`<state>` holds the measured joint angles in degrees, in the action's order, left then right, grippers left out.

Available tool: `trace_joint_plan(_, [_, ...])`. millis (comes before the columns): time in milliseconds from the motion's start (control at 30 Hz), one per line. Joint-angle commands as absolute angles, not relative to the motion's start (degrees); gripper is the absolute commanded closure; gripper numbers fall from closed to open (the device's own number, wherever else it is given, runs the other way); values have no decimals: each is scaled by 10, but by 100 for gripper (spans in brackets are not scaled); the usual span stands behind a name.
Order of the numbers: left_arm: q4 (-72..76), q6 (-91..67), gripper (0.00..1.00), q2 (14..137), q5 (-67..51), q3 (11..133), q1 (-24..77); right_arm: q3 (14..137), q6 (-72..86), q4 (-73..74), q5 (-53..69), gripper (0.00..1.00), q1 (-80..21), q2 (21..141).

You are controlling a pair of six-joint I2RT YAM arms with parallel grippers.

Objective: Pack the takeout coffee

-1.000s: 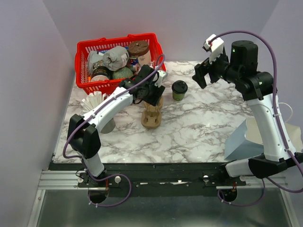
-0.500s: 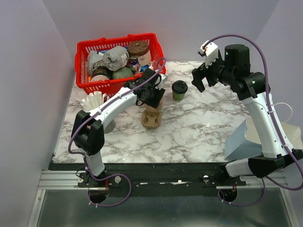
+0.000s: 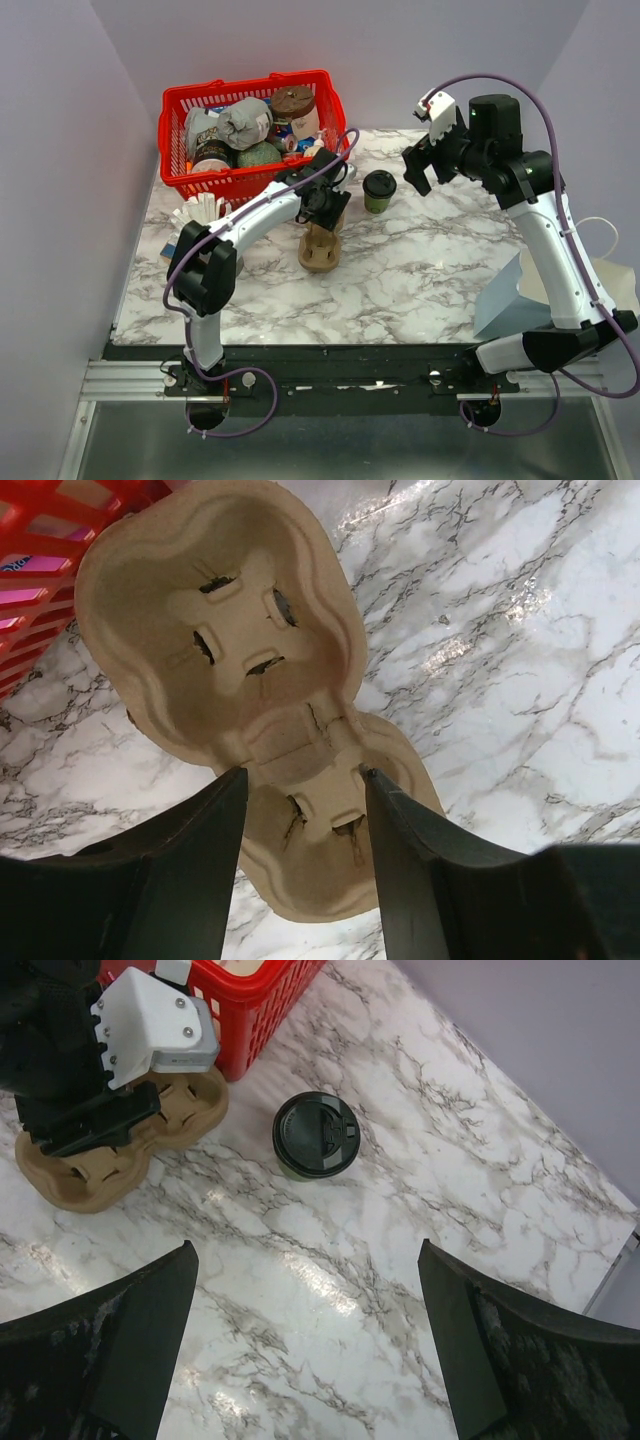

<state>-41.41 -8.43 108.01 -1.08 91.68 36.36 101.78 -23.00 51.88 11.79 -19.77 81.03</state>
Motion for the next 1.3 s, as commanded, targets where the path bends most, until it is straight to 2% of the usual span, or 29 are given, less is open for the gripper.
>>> trace_joint_plan(0, [-418, -91, 42, 1096, 1, 937, 364, 1012, -238, 508, 106, 0, -197, 816])
trace_joint_plan(1033, [-421, -145, 42, 1112, -4, 923, 350, 1018, -241, 515, 103, 0, -197, 827])
trace_joint_plan(1267, [-417, -156, 51, 1096, 21, 905, 352, 1018, -242, 515, 102, 0, -197, 826])
